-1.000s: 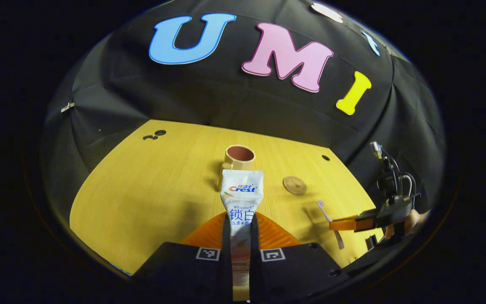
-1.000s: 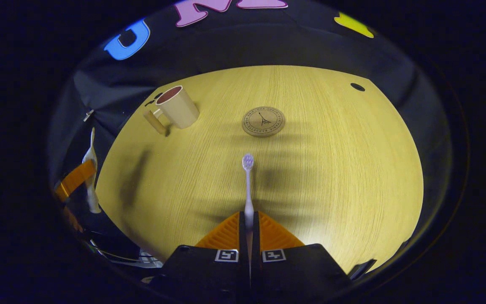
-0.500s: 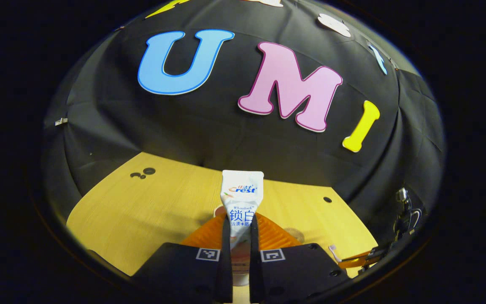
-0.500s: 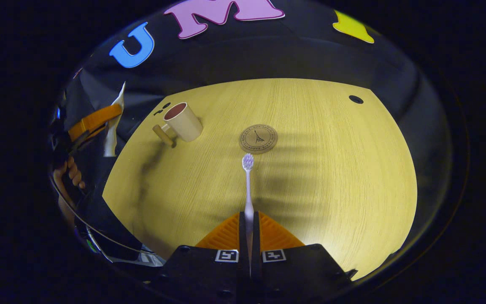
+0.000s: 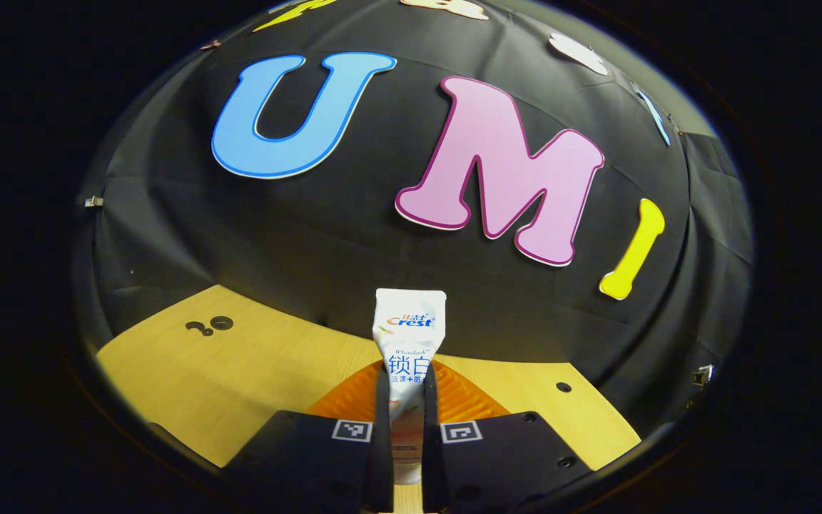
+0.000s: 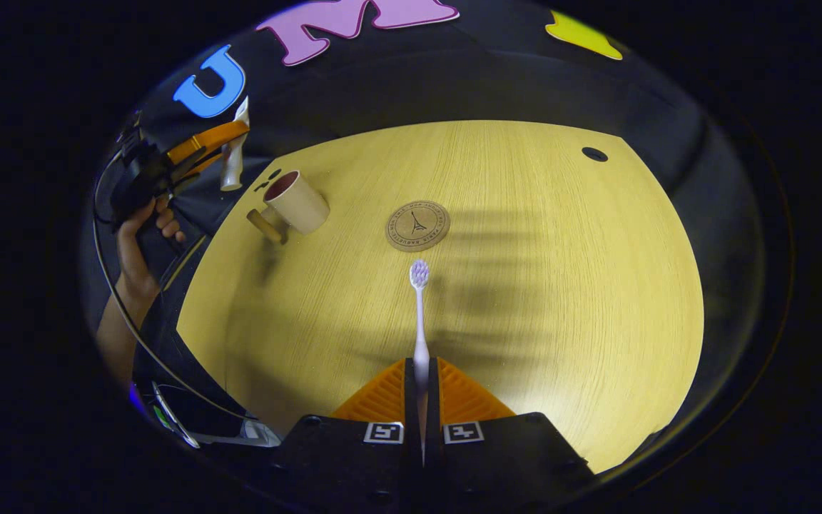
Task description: Put the toothbrush and toothpaste on the desktop into the cup, then pick up the cup and place it on the coaster on the desktop.
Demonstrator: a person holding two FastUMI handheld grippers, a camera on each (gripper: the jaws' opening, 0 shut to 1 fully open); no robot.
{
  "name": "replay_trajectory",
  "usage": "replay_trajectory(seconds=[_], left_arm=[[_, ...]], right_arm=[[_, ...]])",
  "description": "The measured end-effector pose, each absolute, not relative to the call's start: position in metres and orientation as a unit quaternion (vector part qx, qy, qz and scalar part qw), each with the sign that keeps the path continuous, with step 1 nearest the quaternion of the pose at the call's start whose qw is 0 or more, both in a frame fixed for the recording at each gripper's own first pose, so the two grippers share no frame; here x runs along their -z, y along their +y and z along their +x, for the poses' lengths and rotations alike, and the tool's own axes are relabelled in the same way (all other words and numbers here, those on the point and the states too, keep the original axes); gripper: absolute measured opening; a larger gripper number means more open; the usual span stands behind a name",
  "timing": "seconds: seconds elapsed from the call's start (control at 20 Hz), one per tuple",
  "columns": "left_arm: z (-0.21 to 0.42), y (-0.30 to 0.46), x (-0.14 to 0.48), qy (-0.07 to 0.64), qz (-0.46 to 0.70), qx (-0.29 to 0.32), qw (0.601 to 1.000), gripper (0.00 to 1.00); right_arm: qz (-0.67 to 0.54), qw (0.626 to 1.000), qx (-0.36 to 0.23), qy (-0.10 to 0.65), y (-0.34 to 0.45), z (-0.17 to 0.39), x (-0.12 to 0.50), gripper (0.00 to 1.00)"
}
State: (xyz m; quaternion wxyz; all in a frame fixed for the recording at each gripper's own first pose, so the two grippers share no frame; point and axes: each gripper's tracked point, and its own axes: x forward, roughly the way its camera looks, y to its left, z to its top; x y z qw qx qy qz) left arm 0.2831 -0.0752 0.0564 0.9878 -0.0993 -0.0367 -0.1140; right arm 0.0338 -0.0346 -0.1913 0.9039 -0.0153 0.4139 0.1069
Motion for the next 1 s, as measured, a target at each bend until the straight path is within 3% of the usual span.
replay_trajectory(seconds=[0.4, 0.75, 1.0], left_arm=[[0.345, -0.063, -0.031, -0.051, -0.135, 0.084, 0.986, 0.2], [0.356, -0.063, 0.001, -0.042, -0.103, 0.076, 0.991, 0.21], [0.347, -0.05, 0.023, -0.017, -0.076, 0.05, 0.996, 0.3]], right_arm=[[-0.005, 0.897, -0.098, 0.431, -0.045, 0.036, 0.196, 0.06], [-0.001, 0.897, -0.107, 0.428, -0.036, 0.053, 0.203, 0.06], [0.001, 0.901, -0.125, 0.415, -0.018, 0.063, 0.203, 0.06]])
